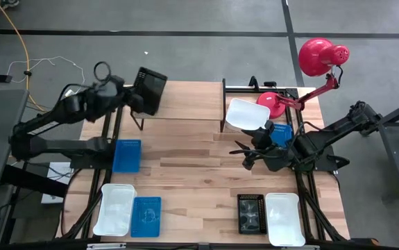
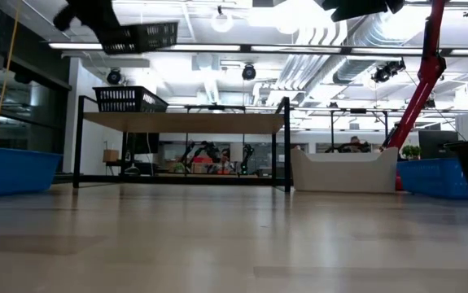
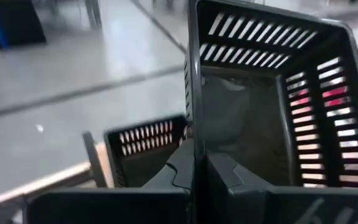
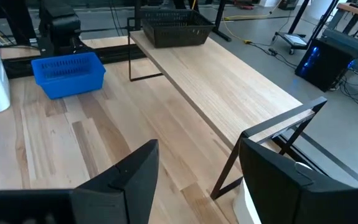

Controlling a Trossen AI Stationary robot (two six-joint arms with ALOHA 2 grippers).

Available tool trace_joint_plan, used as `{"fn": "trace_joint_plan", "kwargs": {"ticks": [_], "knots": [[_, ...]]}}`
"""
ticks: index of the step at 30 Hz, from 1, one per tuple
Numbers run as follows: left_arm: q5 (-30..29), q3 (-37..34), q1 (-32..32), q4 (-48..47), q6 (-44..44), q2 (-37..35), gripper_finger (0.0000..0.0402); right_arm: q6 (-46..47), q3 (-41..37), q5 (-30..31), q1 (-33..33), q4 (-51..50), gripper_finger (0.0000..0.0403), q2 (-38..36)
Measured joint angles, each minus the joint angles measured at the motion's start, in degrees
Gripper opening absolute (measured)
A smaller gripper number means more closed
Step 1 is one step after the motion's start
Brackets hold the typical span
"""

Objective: Stack baskets on shelf by color
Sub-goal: Stack the top right black bin on the black bin on the shelf

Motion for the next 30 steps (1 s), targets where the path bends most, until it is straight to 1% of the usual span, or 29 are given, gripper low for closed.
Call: {"fn": "trace_joint_plan", "kwargs": {"ticks": [3, 4, 6, 9, 14, 18, 25, 30], "knots": [[9.59, -0.04, 7.92, -0.04, 1.52, 3.29, 0.0000, 0.51, 0.00, 0.08, 0.00, 0.00, 0.0209, 0.00], [11.57, -0.04, 10.19, -0.07, 1.72, 4.19, 0.0000, 0.51, 0.00, 0.05, 0.00, 0.00, 0.0209, 0.00], [13.70, -0.04, 13.88, 0.01, 1.72, 5.57, 0.0000, 0.91, 0.00, -0.06, 0.00, 0.00, 0.0209, 0.00], [14.20, -0.04, 17.63, -0.02, 2.62, 6.58, 0.0000, 1.98, 0.00, -0.16, 0.00, -0.49, 0.0209, 0.00], [14.41, -0.04, 20.66, -0.28, 3.19, 7.01, 0.0000, 2.02, 0.00, -0.65, 0.00, -1.07, 0.0209, 0.02], [17.40, -0.04, 21.68, -1.93, 3.14, 8.33, 0.0000, 2.02, 0.00, -0.62, 0.00, -1.06, 0.0209, 0.02], [16.60, -0.04, 22.01, -2.25, 3.06, 11.70, 0.0000, 2.49, 0.00, -1.02, 0.00, -1.08, 0.0209, 0.02], [15.64, -0.04, 22.01, -1.55, 3.73, 12.43, 0.0000, 3.53, 0.00, -1.02, 0.00, -1.22, 0.0208, 0.02]]}}
